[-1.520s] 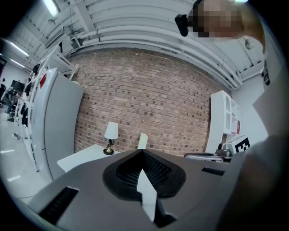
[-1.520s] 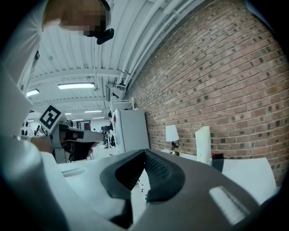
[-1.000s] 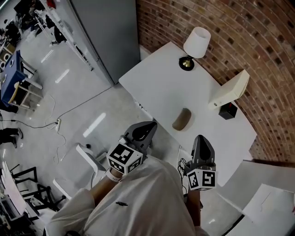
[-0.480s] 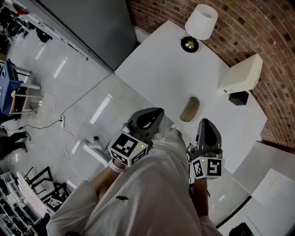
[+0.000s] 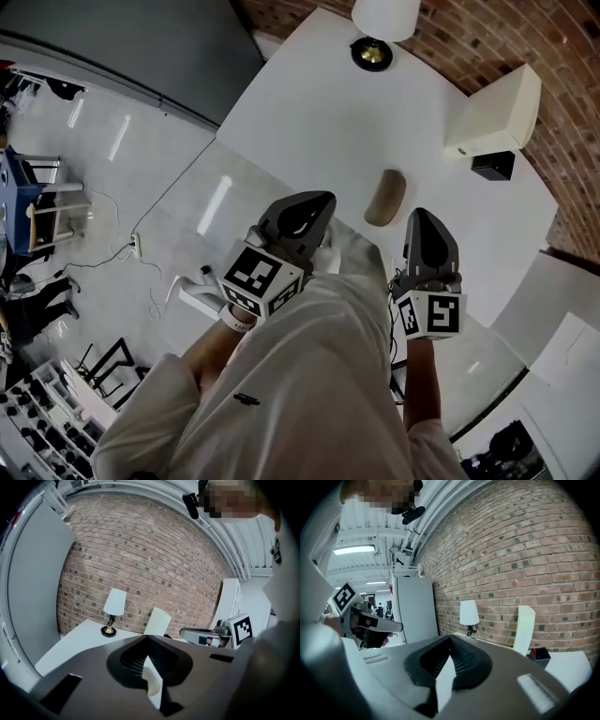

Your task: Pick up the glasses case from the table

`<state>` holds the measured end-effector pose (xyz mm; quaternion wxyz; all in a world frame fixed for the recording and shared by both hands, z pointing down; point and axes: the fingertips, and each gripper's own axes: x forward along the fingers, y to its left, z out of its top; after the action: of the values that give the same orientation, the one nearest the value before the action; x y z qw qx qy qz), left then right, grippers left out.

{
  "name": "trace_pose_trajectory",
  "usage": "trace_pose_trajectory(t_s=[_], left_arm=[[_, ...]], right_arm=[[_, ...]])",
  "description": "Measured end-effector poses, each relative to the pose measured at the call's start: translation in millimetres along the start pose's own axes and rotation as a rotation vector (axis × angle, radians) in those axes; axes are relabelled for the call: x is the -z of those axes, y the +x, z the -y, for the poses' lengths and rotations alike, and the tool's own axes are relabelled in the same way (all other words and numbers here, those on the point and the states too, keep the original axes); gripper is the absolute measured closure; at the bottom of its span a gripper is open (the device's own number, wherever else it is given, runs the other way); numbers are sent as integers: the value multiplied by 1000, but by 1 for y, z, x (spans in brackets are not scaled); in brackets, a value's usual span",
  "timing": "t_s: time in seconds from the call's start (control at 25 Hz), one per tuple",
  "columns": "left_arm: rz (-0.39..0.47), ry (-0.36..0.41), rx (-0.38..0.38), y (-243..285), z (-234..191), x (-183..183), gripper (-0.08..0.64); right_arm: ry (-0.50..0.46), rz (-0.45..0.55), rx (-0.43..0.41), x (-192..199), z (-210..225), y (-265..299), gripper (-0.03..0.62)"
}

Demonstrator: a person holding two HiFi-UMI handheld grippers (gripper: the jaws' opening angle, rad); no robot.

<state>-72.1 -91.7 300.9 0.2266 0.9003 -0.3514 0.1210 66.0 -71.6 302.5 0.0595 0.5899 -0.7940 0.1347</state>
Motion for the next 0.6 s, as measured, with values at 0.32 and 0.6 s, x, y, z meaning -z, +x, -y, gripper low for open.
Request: trace_pose_trajectory(t_s=[0.32,0.6], left_arm=[[-83,12,0,46,-7,25,552],[-134,-46,-10,74,-20,52,552]], right_arm=[[42,-54,65,39,37,22,520],[86,-135,78,83,46,42,468]])
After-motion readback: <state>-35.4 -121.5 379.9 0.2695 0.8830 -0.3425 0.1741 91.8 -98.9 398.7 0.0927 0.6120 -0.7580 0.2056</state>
